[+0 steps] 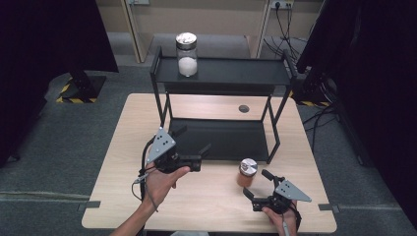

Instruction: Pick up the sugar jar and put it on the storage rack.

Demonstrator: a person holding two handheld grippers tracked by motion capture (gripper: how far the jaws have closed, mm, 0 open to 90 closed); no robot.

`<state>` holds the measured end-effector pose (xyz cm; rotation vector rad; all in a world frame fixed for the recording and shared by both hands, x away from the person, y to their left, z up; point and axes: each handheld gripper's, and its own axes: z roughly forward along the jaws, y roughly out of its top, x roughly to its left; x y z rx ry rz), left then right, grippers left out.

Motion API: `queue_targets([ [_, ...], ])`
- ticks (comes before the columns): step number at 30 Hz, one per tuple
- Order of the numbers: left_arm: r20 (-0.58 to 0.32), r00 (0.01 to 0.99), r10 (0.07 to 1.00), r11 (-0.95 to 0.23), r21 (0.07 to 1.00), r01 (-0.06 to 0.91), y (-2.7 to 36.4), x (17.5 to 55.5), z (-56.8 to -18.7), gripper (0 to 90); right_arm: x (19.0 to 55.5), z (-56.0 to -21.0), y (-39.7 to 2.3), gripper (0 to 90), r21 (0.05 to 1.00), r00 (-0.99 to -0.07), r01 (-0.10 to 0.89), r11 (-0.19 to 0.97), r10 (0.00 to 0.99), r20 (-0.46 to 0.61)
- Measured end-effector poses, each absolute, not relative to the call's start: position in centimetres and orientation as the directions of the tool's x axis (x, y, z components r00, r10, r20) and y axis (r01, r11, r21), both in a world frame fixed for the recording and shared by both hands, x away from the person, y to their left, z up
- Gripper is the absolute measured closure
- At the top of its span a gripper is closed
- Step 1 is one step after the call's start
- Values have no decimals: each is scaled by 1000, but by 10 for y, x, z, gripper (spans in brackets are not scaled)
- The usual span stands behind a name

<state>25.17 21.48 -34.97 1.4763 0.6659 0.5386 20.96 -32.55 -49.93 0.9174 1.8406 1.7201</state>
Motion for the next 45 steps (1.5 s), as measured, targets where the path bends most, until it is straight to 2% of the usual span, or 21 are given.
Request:
queue_targets([
  [8, -106, 712, 695, 39, 993, 110, 224, 253, -389, 15, 209, -499, -326, 4, 987, -674, 159, -4, 730, 111],
  [20, -130, 723, 678, 38, 989, 143, 225, 252, -431, 12, 209, -499, -326, 4, 988, -673, 156, -6, 731, 111],
  [30, -185, 707, 682, 73, 980, 186, 235, 248, -463, 5, 209, -499, -326, 4, 988, -674, 157, -6, 731, 112],
  [45, -161, 710, 685, 40, 982, 184, 242, 235, -492, 2, 209, -499, -325, 4, 988, -676, 154, -3, 729, 108],
])
